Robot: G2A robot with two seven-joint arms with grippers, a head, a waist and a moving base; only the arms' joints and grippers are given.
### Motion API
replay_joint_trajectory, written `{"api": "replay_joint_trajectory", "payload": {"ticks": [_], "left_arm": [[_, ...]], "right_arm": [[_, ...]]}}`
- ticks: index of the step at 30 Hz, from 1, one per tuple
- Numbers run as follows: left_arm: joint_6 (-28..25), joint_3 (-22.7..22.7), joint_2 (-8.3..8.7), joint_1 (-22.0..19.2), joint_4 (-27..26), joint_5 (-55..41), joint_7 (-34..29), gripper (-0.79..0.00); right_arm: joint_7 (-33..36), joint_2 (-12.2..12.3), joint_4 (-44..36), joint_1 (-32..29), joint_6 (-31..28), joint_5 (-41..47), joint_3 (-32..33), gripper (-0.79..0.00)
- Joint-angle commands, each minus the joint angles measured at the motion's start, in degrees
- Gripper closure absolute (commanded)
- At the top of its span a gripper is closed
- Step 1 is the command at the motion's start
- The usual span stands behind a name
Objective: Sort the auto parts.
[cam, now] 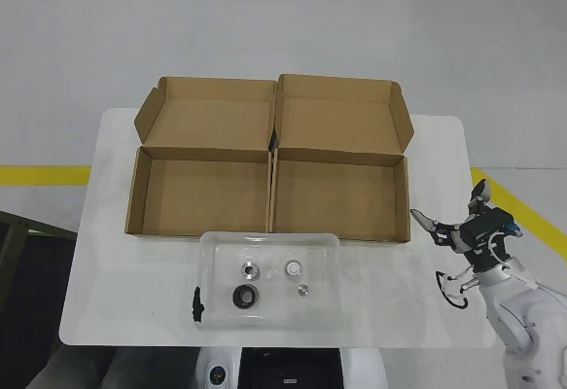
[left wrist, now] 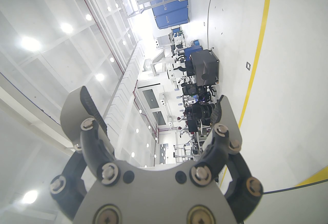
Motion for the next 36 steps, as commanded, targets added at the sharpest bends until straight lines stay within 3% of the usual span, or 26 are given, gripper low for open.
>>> {"api": "replay_joint_trajectory", "payload": {"ticks": [1, 11, 25, 36], "left_arm": [[0.00, 0.00, 0.00, 0.00, 0.00, 0.00, 0.00, -0.785], [0.00, 0.00, 0.00, 0.00, 0.00, 0.00, 0.00, -0.785], [0.00, 0.00, 0.00, 0.00, 0.00, 0.00, 0.00, -0.785], [0.00, 0.00, 0.00, 0.00, 0.00, 0.00, 0.00, -0.785]], "right_arm": [[0.00, 0.00, 0.00, 0.00, 0.00, 0.00, 0.00, -0.785], [4.46, 0.25, 1.36, 2.79, -4.63, 4.86, -2.94, -0.785], [15.56, 0.55, 1.17, 10.39, -15.66, 15.67, -14.42, -0.785], [23.66, 1.09, -2.26, 14.06, -23.40, 15.05, -23.10, -0.785]]}}
